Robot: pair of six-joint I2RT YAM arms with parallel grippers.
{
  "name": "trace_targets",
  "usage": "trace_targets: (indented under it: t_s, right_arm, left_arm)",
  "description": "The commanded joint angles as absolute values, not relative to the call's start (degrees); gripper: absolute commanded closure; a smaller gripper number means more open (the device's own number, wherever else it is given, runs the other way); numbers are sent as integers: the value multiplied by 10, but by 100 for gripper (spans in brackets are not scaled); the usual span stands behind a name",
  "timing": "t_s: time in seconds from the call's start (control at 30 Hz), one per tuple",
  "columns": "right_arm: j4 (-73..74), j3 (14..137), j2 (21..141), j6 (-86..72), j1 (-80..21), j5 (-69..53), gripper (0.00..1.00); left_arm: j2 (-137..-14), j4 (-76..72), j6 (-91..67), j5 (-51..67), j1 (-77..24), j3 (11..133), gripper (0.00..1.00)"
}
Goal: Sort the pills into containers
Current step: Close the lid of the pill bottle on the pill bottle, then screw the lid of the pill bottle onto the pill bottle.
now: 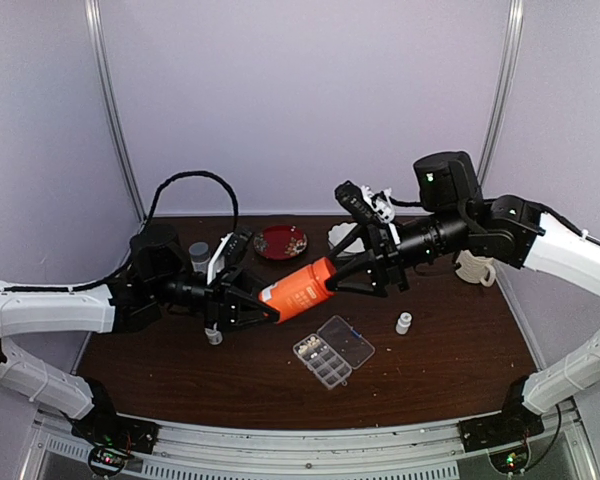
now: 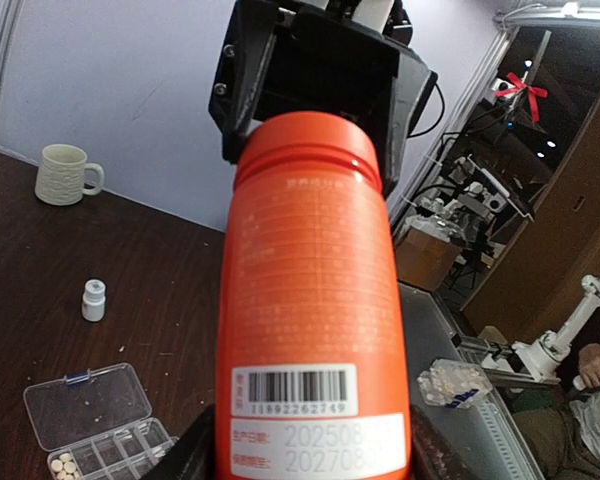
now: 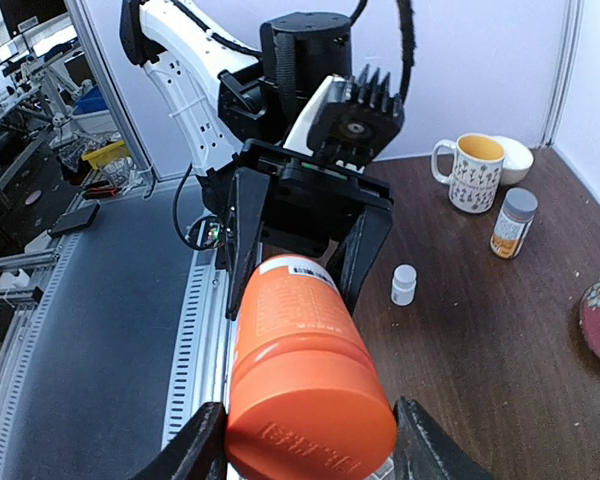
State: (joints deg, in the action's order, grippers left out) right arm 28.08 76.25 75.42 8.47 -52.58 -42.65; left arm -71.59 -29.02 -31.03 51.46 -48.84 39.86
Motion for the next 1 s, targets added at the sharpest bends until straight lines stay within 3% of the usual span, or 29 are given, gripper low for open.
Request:
trace_targets:
  t_s: [0.0, 0.23, 0.4, 0.63, 0.97]
  right_arm:
    - [235, 716, 740, 151, -554, -425, 56]
    - [178, 694, 720, 127, -555, -425, 57]
    - [241, 743, 755, 109, -555, -430, 59]
    - [195, 718, 749, 25, -555, -423, 64]
    - [107, 674, 742, -172, -555, -385, 66]
  left_arm:
    - [-729, -358, -372, 549, -493, 470, 100]
    - [-736, -414, -416, 568, -493, 471, 100]
    - [-721, -325, -352, 533, -493, 476, 100]
    - [-670, -123, -144, 414, -494, 502, 100]
    - [-609, -36, 87, 256, -506, 514, 100]
